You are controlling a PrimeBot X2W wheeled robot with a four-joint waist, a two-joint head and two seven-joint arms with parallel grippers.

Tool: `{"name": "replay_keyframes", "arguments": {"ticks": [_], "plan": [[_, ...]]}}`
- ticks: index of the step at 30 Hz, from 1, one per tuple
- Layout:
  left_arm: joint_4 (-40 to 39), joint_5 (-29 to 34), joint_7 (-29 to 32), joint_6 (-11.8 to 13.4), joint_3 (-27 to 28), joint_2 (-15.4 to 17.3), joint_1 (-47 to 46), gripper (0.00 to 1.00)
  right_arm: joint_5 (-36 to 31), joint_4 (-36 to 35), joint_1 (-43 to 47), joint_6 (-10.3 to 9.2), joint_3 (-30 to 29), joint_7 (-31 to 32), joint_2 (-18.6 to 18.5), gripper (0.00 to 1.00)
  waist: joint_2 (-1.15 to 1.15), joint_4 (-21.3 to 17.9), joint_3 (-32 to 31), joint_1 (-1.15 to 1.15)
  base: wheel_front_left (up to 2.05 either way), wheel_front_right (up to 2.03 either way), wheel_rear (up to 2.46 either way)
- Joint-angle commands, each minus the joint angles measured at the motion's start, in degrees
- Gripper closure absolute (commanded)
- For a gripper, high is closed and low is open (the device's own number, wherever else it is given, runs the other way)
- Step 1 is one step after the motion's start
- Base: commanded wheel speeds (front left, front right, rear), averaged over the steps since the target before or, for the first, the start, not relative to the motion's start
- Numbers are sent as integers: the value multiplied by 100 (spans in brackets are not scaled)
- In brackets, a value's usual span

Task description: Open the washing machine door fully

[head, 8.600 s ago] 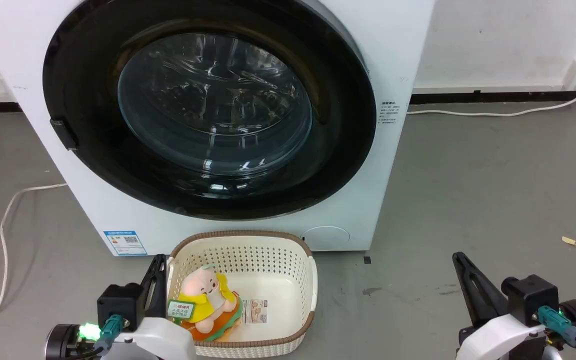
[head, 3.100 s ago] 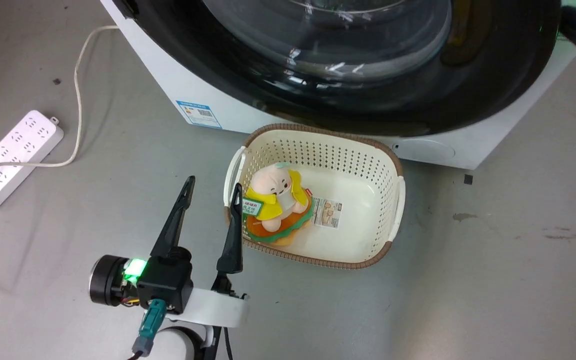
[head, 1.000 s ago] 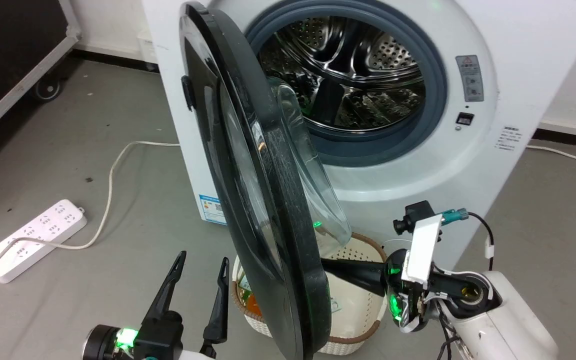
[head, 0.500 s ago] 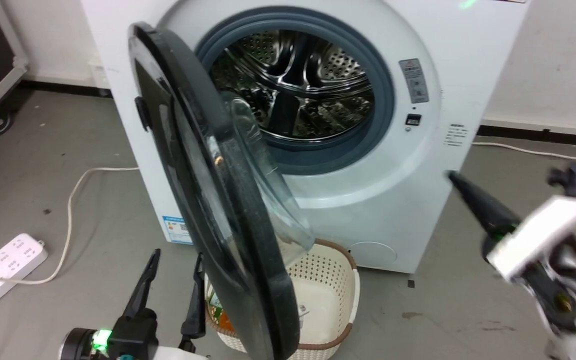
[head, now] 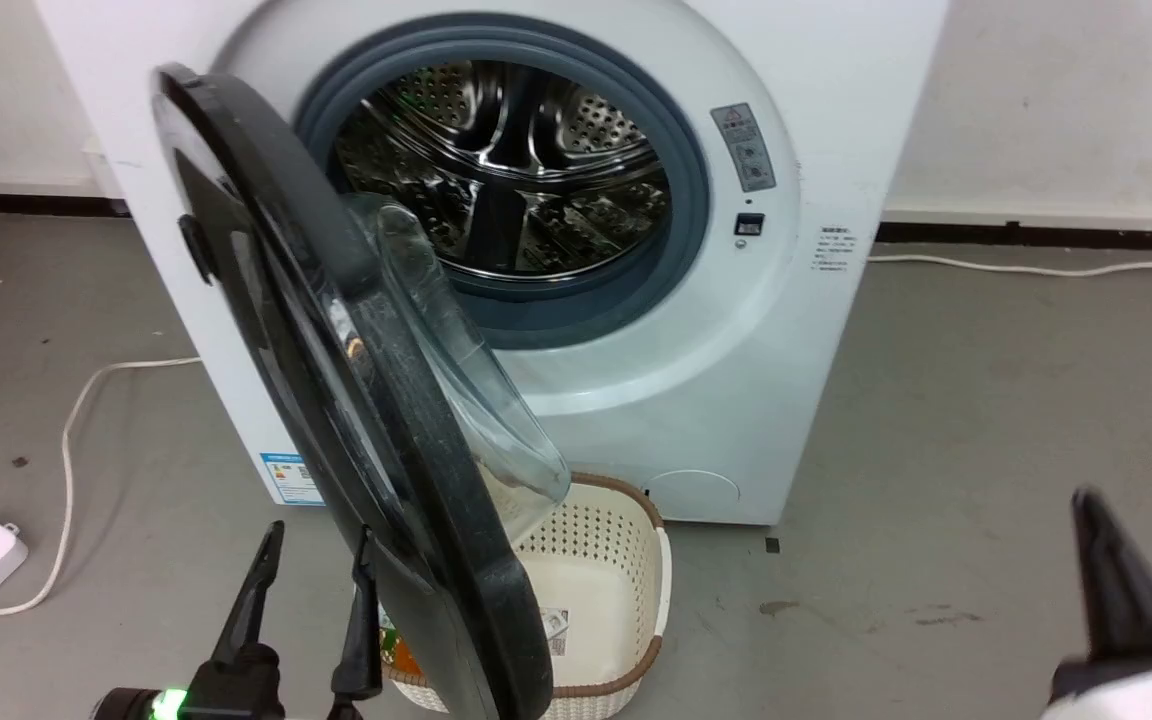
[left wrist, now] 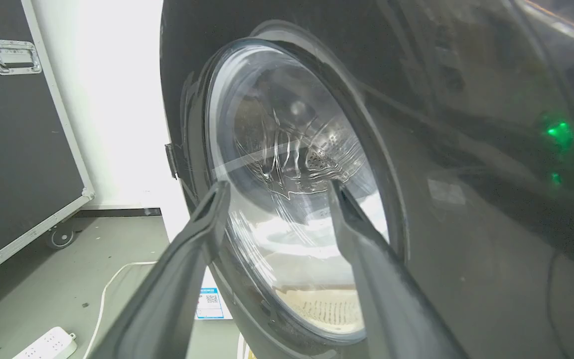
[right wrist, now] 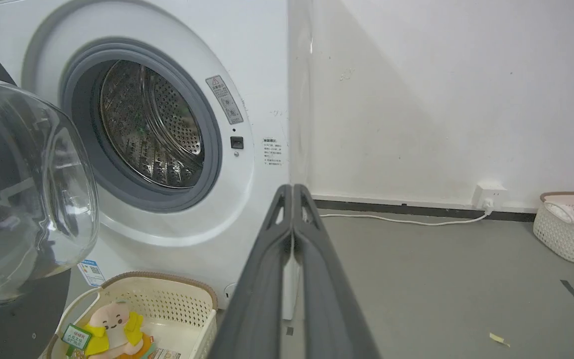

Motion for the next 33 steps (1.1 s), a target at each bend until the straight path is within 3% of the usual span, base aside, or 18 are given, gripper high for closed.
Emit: {"name": "replay_keyframes", "arguments": {"ticks": [1,3,4,6,17,18,19,25,33], "plan": [[-13,5,-32,-19,-15,-6,90,0,-217,-117,320,6,-139,-74,356,100,0,-23,31,0,0,0,0],[17,30,-32,-45,-61,-47,115,0,-453,-168,798,6,-167,-126,752,100,0,-23,58,0,0,0,0],[28,30,-32,-56,-62,-51,114,0,-508,-176,869,6,-168,-164,782,100,0,-17,68,0,0,0,0],[50,25,-32,-82,-56,-58,103,0,-584,-190,967,6,-186,-241,837,0,0,-3,82,0,0,0,0],[193,55,-32,-174,-49,-78,95,0,-698,-97,1049,6,-160,-455,961,0,0,108,84,0,0,0,0],[216,36,-32,-202,-43,-77,81,11,-697,-87,1036,6,-150,-463,968,0,0,117,83,0,0,0,0],[228,-1,-32,-252,-43,-79,65,100,-695,-79,1023,6,-137,-470,973,0,0,127,80,0,0,0,0],[-195,-197,-32,-216,193,-180,-59,100,-668,-11,975,6,-129,-499,979,0,0,195,51,0,0,0,0],[-1624,-263,-32,-20,534,-297,-565,100,-642,41,970,6,-129,-512,952,0,0,263,0,0,0,0,0]]}}
